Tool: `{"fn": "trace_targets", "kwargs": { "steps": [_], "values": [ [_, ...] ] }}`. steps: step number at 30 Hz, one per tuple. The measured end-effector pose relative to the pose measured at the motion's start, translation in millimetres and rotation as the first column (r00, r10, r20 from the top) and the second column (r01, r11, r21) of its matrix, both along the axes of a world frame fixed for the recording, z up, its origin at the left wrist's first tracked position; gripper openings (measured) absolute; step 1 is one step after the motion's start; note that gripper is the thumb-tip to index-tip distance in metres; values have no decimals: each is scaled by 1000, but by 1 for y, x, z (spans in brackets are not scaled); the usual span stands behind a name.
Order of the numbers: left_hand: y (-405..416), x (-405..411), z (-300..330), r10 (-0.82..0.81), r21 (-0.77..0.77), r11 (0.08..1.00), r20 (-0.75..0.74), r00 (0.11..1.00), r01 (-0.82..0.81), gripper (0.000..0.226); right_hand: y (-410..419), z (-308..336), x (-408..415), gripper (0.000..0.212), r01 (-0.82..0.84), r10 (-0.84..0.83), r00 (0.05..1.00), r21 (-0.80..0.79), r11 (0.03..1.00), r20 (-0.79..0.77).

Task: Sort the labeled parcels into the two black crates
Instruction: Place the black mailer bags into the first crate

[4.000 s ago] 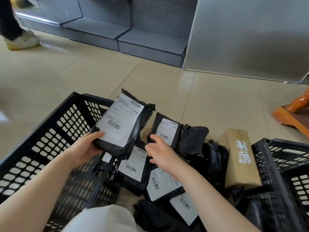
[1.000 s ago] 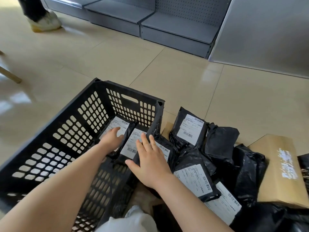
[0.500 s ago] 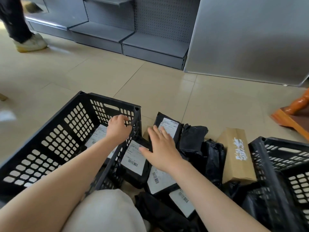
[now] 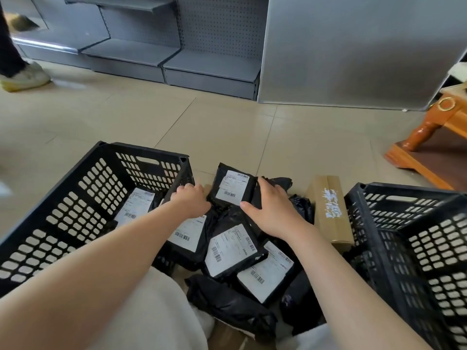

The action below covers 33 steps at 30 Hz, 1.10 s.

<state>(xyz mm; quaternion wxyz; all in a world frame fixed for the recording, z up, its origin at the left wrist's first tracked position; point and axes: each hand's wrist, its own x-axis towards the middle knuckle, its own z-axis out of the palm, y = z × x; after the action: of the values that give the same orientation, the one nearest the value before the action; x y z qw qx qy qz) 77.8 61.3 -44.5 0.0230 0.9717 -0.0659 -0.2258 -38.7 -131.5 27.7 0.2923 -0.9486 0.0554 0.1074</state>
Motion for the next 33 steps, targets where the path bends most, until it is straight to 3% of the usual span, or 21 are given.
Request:
{"fn": "trace_targets", "kwargs": {
  "steps": [3, 7, 11, 14, 17, 21, 26, 29, 33],
  "values": [
    [10, -2, -14, -39, 119, 992, -53, 998, 45, 58, -6, 0, 8, 70, -95, 85, 988, -76, 993, -132],
    [22, 3, -19, -1, 206, 978, -100, 995, 22, 29, -15, -9, 18, 76, -192, 134, 955, -207, 959, -265],
    [23, 1, -27, -92, 395, 906, -171, 981, 154, 31, -17, -12, 25, 75, -202, 131, 944, -218, 955, -303],
    [13, -11, -37, -144, 441, 866, -229, 963, 235, 34, -15, -9, 28, 74, -187, 115, 950, -233, 954, -291],
    [11, -16, -44, -158, 447, 851, -283, 946, 276, 37, -14, -7, 28, 74, -122, 56, 959, -228, 966, -277],
    [13, -13, -48, -38, 392, 903, -335, 942, 175, 40, -18, -6, 26, 73, -75, -4, 957, -265, 961, -289],
    [14, -15, -41, -85, 362, 896, -426, 901, 256, 45, -21, -3, 25, 74, -55, -21, 957, -251, 966, -291],
    [13, -18, -33, -15, 314, 936, -418, 908, 160, 45, -20, -3, 25, 74, -54, -23, 954, -248, 967, -298],
    [21, -15, -36, -56, 298, 936, -404, 913, 189, 31, -19, -3, 25, 74, -60, -22, 951, -253, 966, -308]
  ]
}}
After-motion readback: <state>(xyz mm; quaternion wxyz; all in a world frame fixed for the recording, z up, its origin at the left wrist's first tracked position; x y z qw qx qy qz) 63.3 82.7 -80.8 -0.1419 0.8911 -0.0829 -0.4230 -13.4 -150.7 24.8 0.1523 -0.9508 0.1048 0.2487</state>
